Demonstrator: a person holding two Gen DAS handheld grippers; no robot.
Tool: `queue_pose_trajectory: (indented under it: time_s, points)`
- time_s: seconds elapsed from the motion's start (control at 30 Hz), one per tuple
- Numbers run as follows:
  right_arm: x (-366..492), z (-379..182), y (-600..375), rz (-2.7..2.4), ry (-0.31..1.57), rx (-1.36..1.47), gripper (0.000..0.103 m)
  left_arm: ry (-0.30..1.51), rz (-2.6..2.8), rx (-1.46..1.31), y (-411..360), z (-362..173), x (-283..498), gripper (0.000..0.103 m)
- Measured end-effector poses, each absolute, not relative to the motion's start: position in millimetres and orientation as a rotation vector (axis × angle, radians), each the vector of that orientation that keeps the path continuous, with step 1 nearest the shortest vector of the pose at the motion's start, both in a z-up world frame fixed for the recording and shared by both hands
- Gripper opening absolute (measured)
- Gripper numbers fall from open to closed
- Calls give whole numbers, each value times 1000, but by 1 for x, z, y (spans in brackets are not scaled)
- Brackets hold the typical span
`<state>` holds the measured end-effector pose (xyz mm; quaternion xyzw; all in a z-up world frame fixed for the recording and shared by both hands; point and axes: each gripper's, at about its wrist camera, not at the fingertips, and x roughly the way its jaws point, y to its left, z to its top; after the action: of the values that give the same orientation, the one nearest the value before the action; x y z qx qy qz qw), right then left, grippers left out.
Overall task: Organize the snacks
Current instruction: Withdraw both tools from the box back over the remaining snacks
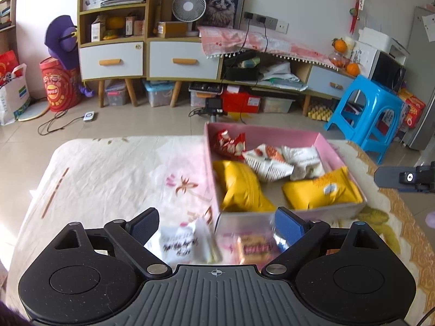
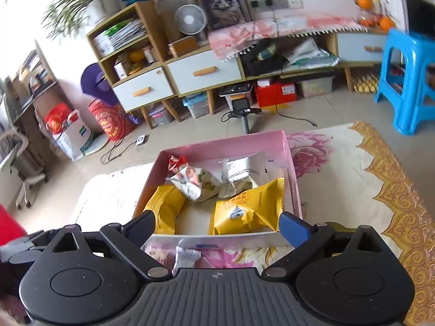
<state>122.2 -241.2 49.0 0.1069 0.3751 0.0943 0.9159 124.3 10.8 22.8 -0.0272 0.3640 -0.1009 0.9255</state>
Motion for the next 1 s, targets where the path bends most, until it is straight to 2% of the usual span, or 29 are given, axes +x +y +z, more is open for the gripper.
queue_pose_trajectory:
  time_s: [0.23, 0.6, 0.8, 1.0]
  points:
    - [107, 49, -235, 209, 751, 175, 92, 724, -205, -79, 22, 17, 101, 98]
    - [79, 36, -232, 184, 727, 53, 95, 746, -200, -100, 29, 9, 82, 100]
    - [57, 33, -234, 184, 636, -48, 95, 756, -196, -125, 35, 3, 72, 100]
    - [47, 23, -249, 176, 646, -38, 95, 761, -213, -114, 34, -6, 60, 100]
